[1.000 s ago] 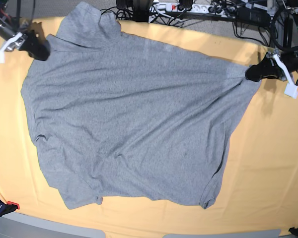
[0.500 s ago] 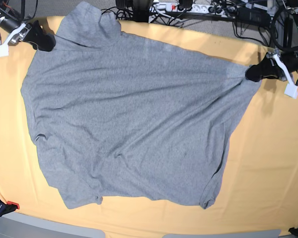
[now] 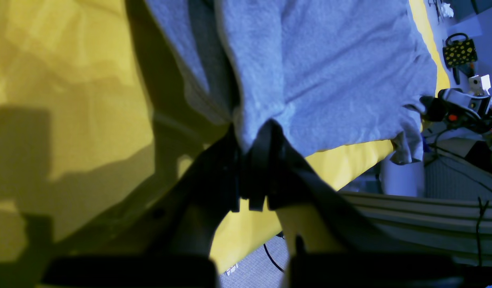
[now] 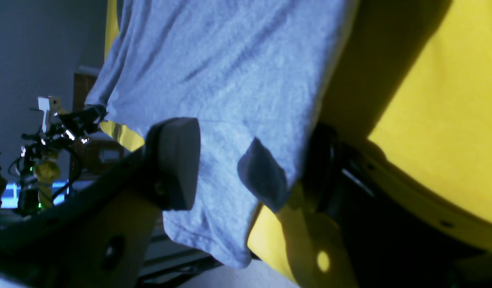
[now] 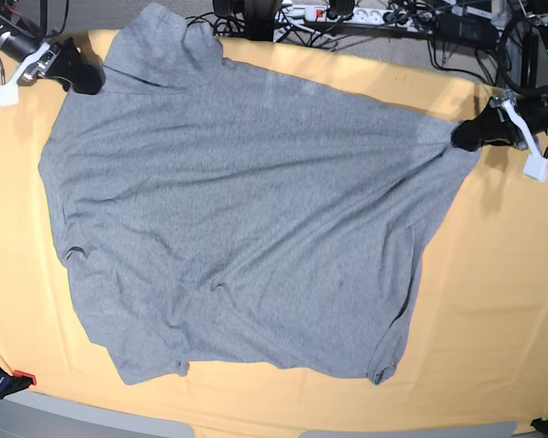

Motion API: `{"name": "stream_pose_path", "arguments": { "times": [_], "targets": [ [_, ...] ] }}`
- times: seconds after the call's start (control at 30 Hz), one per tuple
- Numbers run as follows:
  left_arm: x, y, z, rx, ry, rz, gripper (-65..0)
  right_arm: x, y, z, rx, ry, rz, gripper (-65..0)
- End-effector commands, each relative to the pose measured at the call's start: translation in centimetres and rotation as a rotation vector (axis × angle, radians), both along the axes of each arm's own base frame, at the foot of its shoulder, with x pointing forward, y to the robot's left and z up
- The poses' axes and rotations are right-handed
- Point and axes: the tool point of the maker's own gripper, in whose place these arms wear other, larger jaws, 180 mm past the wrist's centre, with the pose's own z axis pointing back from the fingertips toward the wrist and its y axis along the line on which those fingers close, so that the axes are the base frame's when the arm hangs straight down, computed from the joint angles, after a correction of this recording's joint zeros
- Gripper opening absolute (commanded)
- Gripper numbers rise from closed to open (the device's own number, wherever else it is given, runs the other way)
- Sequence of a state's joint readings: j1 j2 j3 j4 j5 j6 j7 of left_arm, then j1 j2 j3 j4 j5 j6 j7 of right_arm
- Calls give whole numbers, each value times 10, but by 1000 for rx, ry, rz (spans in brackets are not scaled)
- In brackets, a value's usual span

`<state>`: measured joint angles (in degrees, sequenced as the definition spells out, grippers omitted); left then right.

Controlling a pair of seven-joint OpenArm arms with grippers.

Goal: Layout the t-shirt on the table in an organized manner, then fold the t-shirt properly
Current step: 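Pull the shoulder corners apart and away from the robot, stretching the shirt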

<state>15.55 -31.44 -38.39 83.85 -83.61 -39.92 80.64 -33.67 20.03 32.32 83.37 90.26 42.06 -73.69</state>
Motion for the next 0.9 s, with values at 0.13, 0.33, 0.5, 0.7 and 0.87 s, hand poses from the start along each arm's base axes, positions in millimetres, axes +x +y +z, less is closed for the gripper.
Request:
{"name": "stream_pose_path", "arguments": {
  "times": [0.13,0.33,0.5,0.7,0.87],
  "targets": [
    [7,6,13,7,-42,1,-650,-43,27,-27,-4,193,147,-267],
    [7,6,14,8,-43,1,-650,-41,14,-25,-39,193,165,-650],
    [23,8,27,15,-94,0,-650,-31,3,-13,-101,157,214,-650],
    [32,3,39,25,-143,-18,-650,-14,1,15,-188,49,289,-650],
    [34,-7,52,49,-181,-53,-650,5,3,44,-264,-69,320,-650]
  ]
}}
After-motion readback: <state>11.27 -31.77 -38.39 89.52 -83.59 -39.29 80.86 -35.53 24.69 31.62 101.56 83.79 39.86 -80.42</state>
